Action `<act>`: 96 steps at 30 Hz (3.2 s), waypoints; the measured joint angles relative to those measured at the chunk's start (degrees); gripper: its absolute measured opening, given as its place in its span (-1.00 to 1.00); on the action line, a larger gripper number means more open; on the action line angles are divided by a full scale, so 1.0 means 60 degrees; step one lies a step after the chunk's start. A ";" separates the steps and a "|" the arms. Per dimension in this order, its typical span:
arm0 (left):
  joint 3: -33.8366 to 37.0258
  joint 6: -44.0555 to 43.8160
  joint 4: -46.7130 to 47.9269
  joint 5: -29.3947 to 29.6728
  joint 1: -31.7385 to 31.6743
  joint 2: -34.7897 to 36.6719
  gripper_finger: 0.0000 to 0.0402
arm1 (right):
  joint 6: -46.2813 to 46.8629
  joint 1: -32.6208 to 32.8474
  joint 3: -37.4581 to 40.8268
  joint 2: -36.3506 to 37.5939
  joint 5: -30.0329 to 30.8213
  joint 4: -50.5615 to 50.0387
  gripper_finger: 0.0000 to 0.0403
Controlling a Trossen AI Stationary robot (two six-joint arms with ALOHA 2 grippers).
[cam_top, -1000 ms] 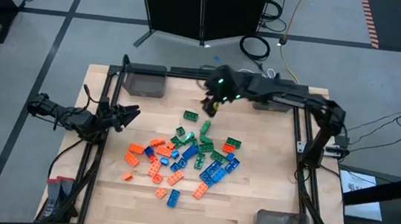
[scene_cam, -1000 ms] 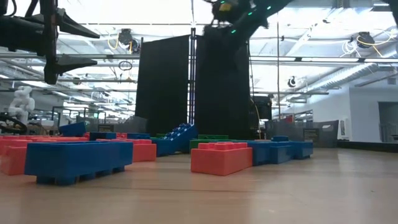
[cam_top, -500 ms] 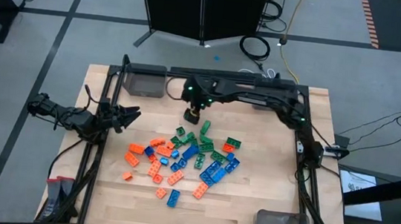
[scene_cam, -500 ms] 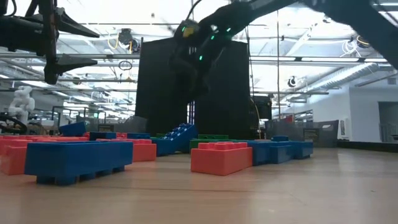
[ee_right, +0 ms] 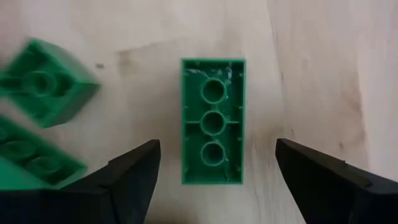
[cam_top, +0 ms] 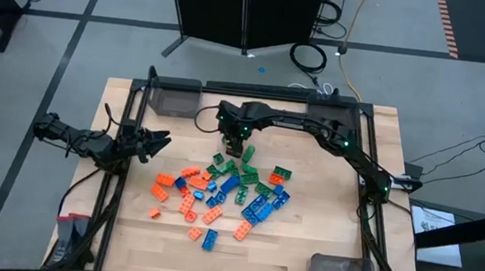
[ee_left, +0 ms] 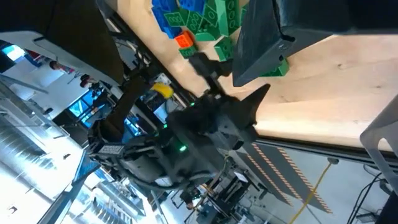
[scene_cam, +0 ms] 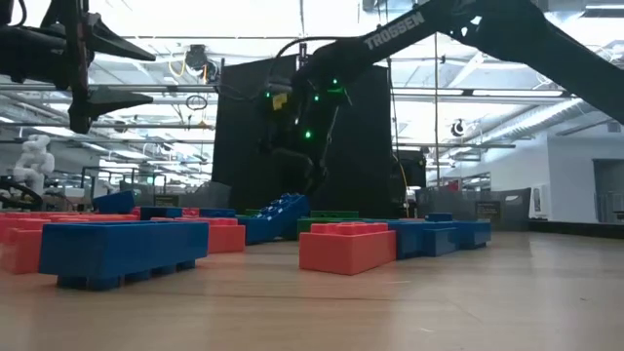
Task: Sort blocks
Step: Put the green game piece into the top right black bin
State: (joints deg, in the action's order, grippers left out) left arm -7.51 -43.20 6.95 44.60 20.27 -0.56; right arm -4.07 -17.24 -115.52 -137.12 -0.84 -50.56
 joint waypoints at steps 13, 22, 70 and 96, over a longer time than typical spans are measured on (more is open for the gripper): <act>0.0000 0.0000 0.0012 0.0010 0.0000 0.0000 0.51 | 0.1128 -0.0002 0.0010 -0.0132 0.0611 -0.0068 -0.43; 0.0000 -0.0004 0.0012 0.0030 0.0000 -0.0004 0.51 | 0.1041 0.0027 -0.1086 0.0336 0.0410 -0.1508 -0.43; 0.0000 -0.0259 0.0009 0.0119 0.0000 -0.0035 0.51 | 0.4769 -0.6199 0.7259 0.6263 0.1373 -0.1760 -0.26; 0.0000 -0.0233 0.0044 0.0113 0.0000 -0.0036 0.51 | 0.0626 -0.2021 0.6532 0.8255 -0.1588 -0.2466 0.26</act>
State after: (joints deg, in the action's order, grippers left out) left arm -7.51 -44.60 7.22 45.28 20.27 -0.78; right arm -0.31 -29.37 -76.33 -87.59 -10.36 -65.36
